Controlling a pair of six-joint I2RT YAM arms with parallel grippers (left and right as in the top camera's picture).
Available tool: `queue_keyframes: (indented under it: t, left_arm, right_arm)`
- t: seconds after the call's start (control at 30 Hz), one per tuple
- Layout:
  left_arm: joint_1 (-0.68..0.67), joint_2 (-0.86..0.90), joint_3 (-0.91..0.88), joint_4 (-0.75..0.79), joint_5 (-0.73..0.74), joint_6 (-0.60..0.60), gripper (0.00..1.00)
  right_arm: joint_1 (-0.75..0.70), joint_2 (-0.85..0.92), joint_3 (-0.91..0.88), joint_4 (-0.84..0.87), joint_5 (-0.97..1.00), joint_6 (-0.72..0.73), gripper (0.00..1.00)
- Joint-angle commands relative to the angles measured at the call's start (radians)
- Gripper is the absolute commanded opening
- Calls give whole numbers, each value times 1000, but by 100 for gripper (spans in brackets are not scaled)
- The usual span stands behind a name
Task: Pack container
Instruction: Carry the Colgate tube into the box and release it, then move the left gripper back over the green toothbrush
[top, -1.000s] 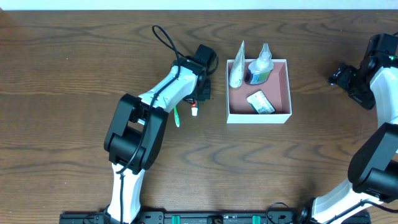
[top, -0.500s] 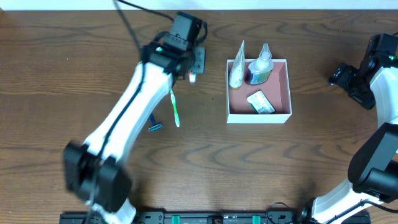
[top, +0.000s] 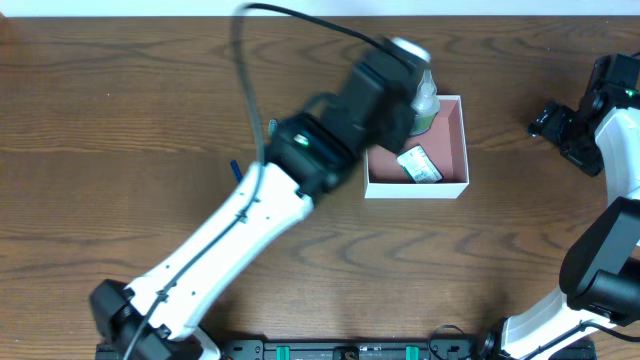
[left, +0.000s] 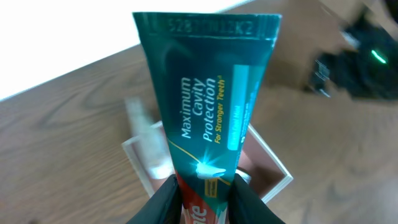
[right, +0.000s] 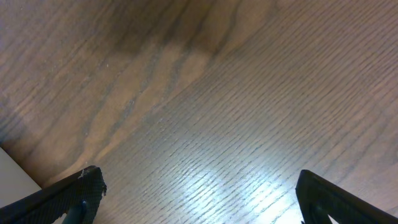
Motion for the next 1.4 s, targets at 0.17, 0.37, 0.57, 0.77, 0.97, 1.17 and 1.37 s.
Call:
queue_keyframes:
  t: [0.17, 0.37, 0.57, 0.77, 0.97, 1.17, 1.37]
  left_arm:
    - [-56, 173, 8, 38, -6, 211, 26]
    - [-56, 266, 8, 67, -6, 222, 25]
    - [-56, 315, 8, 87, -6, 224, 27]
    - [-56, 328, 8, 95, -7, 228, 33]
    - [-56, 327, 8, 96, -12, 228, 43]
    - [-55, 248, 8, 80, -112, 226, 53]
    - [-10, 74, 8, -80, -295, 110, 71]
  right_arm:
    - [0, 9, -4, 2, 2, 13, 99]
    - [0, 9, -4, 2, 2, 13, 99]
    - [0, 9, -4, 2, 2, 13, 99]
    - [0, 9, -4, 2, 2, 13, 99]
    - [0, 9, -4, 2, 2, 13, 99]
    - [0, 9, -4, 2, 2, 13, 99]
    - [0, 9, -4, 2, 2, 13, 99]
